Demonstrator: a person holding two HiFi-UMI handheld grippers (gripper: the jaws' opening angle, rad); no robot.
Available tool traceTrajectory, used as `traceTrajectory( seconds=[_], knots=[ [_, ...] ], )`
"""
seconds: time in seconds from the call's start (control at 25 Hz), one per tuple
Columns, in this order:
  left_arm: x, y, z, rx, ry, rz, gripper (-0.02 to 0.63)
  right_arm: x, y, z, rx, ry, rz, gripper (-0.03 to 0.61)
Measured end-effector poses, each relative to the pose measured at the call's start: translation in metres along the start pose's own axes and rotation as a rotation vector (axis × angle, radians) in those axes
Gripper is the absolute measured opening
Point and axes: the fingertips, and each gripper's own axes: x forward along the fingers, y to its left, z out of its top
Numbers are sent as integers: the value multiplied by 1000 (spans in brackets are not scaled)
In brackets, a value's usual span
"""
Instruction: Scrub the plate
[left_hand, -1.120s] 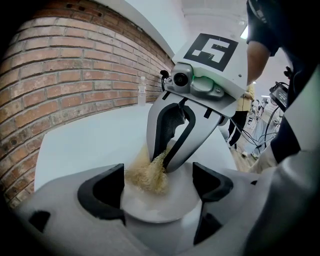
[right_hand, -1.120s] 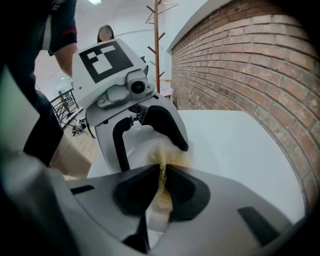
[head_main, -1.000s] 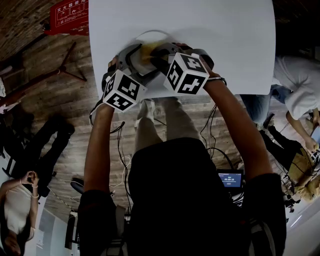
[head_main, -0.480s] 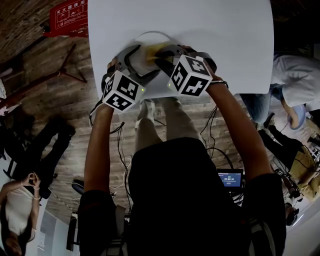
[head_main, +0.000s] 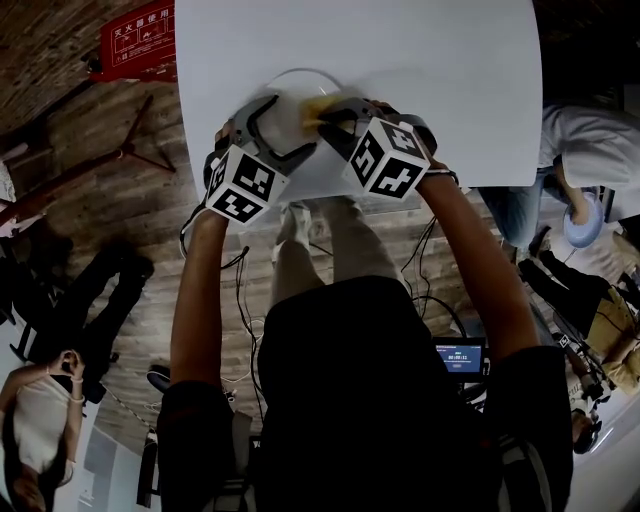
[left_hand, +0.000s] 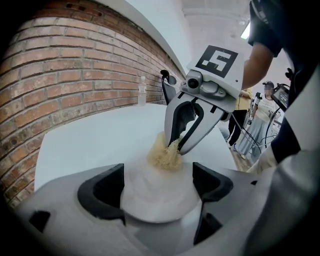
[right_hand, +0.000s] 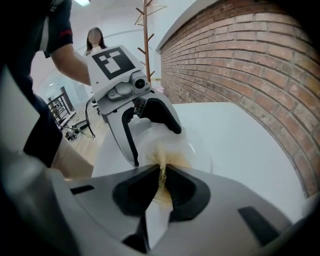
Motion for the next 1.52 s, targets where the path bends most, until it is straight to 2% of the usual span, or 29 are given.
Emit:
traceTrajectory(
  seconds=[0.52, 0.64, 0.76, 0.92, 1.28, 1.36, 1.44, 1.52],
  knots=[
    [3, 2, -2, -12, 11, 2, 408, 2, -1, 1, 24, -19, -41, 38],
    [2, 4, 0, -43, 10, -1, 408, 3, -2, 1, 40, -23, -52, 38],
    [-5, 3, 9, -67, -10, 3, 407, 0, -1, 4, 76, -51, -62, 38],
    [-18, 1, 31, -53, -47, 18, 407, -14, -6, 15, 116, -104, -94, 38],
    [-58, 5, 74, -66, -133, 72, 403, -61, -28, 37, 224, -209, -219, 37],
    [-68, 6, 81, -59, -155, 91, 365, -70, -30, 41, 255, -237, -242, 38],
    [-79, 6, 87, -57, -178, 118, 236, -78, -29, 47, 288, -267, -261, 38],
    [-91, 5, 95, -66, -208, 139, 177, -88, -25, 53, 321, -296, -275, 38]
  ],
)
